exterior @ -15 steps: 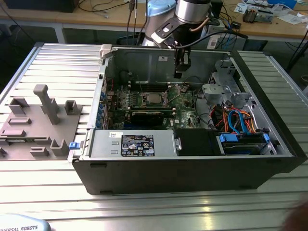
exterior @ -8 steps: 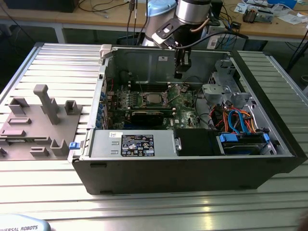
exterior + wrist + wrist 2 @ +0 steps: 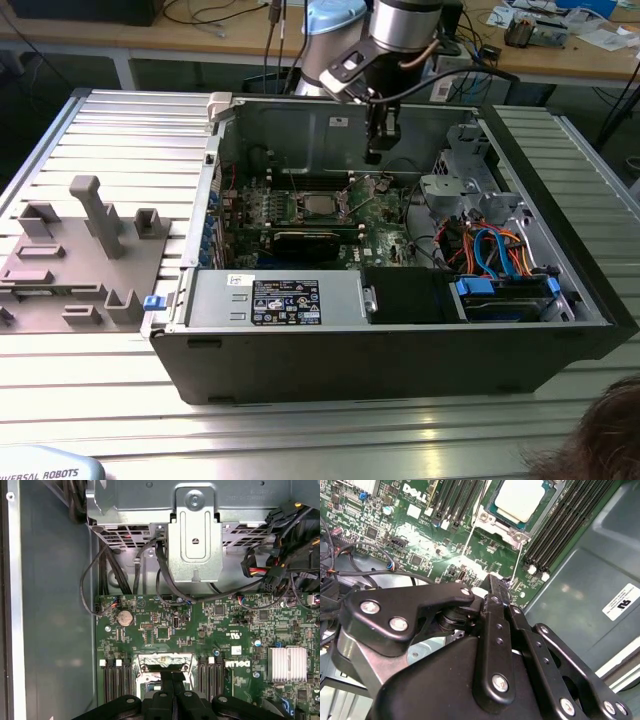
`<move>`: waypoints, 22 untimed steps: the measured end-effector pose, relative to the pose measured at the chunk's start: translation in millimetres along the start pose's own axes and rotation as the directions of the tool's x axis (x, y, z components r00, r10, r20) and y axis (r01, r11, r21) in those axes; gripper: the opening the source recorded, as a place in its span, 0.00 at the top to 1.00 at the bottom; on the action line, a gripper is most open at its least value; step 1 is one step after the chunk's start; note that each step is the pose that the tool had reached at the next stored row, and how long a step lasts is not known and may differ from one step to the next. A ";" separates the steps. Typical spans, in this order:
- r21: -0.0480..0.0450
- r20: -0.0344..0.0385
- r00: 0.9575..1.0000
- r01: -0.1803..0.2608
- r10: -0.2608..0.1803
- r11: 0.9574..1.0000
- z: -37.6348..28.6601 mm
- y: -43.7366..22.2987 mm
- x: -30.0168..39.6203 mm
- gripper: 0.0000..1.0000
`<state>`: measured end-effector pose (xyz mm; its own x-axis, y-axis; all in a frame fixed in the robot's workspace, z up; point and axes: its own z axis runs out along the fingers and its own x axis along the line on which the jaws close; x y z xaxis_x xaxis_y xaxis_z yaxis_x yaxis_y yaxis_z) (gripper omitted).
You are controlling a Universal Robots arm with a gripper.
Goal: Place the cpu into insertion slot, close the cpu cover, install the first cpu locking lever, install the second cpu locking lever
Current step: 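Close the cpu cover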
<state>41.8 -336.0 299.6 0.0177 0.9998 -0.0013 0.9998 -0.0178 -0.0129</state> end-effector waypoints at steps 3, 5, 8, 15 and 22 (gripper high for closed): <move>0.000 0.000 1.000 0.000 0.000 1.000 0.9 1.7 0.0 0.89; 0.000 -0.001 1.000 0.000 0.000 1.000 1.7 2.9 0.1 0.89; 0.000 -0.001 1.000 0.000 0.000 1.000 2.5 3.9 0.1 0.89; 0.000 -0.001 1.000 0.000 0.000 1.000 4.2 7.0 0.1 0.89; 0.000 -0.001 1.000 0.000 0.000 1.000 5.0 9.7 0.2 0.89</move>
<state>51.5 -336.1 294.4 0.0177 0.9998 -0.0002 0.9998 -0.0177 -0.0129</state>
